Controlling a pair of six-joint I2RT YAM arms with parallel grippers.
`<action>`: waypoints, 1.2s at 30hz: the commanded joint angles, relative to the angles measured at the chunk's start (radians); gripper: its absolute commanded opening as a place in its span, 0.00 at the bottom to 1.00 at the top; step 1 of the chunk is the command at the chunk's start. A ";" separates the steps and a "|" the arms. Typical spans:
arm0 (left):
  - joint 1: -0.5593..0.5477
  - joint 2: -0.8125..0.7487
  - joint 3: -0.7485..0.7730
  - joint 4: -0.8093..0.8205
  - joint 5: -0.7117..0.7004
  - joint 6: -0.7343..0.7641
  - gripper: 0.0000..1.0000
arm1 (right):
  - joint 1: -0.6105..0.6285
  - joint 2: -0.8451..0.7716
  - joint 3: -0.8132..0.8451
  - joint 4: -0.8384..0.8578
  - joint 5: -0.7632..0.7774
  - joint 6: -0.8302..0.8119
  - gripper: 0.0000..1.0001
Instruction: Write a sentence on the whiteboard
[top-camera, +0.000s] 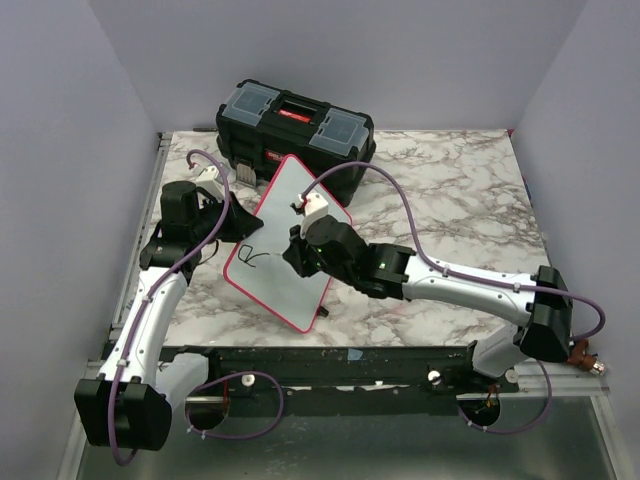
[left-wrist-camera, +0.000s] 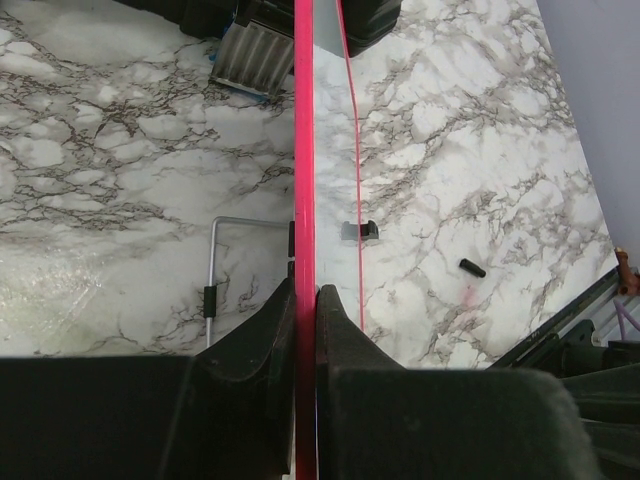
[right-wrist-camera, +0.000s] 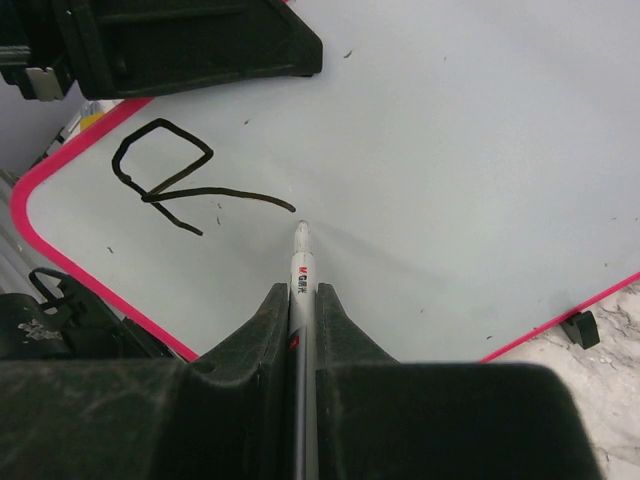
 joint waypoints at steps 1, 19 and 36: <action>-0.009 -0.008 -0.013 -0.008 -0.035 0.089 0.00 | -0.007 -0.058 -0.027 0.036 0.016 -0.010 0.01; -0.016 -0.013 -0.014 -0.004 -0.029 0.089 0.00 | -0.029 0.032 0.079 0.086 -0.050 -0.033 0.01; -0.023 -0.011 -0.013 -0.001 -0.023 0.087 0.00 | -0.044 0.096 0.148 0.084 -0.096 -0.043 0.01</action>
